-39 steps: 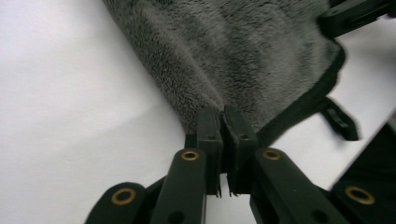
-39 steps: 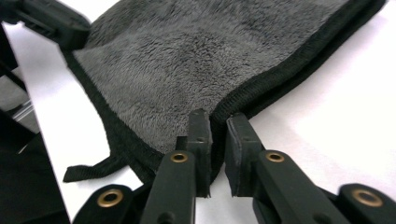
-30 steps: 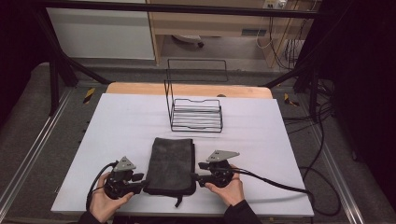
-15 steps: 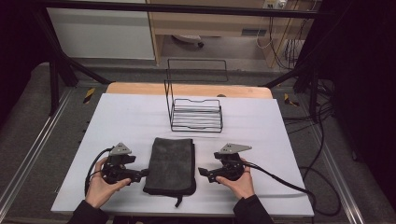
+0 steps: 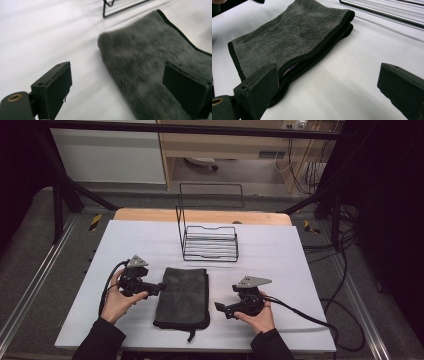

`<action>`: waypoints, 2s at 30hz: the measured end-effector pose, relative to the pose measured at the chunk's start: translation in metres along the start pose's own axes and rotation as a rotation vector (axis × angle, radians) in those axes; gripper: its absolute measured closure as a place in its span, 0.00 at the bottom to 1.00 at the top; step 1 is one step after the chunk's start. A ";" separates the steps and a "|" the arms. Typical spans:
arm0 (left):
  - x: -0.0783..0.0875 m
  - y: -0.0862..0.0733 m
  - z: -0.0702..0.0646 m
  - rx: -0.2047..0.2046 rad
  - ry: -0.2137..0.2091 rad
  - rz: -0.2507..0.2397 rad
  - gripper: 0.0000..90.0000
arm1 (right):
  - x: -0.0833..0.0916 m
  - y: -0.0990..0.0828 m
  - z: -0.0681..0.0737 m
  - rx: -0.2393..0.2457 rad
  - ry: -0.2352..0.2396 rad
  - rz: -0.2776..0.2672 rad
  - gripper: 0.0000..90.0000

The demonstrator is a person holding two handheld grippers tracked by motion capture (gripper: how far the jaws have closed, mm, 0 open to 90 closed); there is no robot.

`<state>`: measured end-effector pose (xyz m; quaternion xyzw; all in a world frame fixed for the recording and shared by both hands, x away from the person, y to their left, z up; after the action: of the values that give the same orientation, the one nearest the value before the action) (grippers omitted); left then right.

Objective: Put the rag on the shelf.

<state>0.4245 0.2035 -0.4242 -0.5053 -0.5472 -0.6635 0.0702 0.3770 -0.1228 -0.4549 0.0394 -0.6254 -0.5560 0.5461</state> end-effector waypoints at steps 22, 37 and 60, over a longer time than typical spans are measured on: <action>-0.052 0.015 0.015 0.042 -0.005 0.123 0.58 | -0.002 -0.001 0.000 0.000 -0.003 0.007 0.05; -0.058 0.009 0.013 0.064 -0.054 0.109 0.83 | -0.009 0.015 -0.007 -0.038 -0.028 -0.023 0.07; -0.059 0.006 0.012 0.059 -0.056 0.088 0.84 | -0.095 0.072 -0.034 -0.122 -0.113 0.036 0.43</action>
<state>0.4643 0.1839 -0.4656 -0.5450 -0.5455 -0.6289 0.0991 0.4796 -0.0548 -0.4701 -0.0368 -0.6205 -0.5845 0.5215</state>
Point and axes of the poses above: each handheld gripper's, and its own axes: x roughly backward along the jaws, y roughly out of its top, z roughly to its left, the point moved 3 cm from there along -x, roughly forward along the jaws, and after that the axes turned 6 degrees about z, right-handed, at the moved point
